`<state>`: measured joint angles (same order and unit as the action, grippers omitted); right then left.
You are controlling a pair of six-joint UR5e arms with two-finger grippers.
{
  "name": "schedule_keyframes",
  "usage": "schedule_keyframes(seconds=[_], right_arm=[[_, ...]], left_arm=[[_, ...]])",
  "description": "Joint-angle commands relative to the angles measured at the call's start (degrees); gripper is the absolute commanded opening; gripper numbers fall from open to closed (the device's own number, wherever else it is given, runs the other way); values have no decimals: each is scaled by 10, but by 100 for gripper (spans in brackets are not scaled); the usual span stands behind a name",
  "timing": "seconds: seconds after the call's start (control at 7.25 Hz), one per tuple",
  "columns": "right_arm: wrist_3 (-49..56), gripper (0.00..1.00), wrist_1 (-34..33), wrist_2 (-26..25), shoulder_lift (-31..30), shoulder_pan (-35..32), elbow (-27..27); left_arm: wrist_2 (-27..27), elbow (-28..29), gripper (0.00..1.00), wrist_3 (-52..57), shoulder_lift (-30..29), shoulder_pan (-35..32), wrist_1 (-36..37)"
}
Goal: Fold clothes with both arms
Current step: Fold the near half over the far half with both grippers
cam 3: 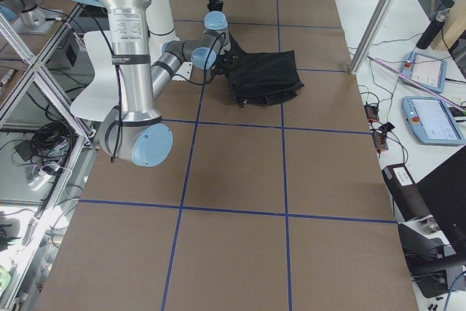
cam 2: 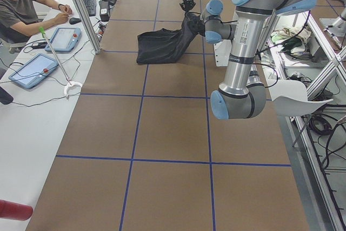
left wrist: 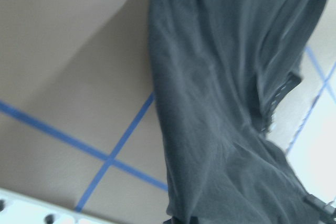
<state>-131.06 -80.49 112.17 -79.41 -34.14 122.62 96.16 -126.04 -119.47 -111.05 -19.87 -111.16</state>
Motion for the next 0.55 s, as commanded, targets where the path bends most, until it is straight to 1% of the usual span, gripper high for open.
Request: schedule_keyframes(seconds=[0.0,0.14,0.28,0.41], right_arm=[[36,0,0,91,124,-95,-151],[60,0,0,106,146,-115,-187],[72,0,2,106,181,-123,-235],[88,0,2,107,227,-128,-296]], left_arm=[[42,88,0,35,-57,-87,8],[44,132,0,40,-84,-115,8],[44,176,0,59,-110,-137,7],[44,220,0,67,-134,-158,1]])
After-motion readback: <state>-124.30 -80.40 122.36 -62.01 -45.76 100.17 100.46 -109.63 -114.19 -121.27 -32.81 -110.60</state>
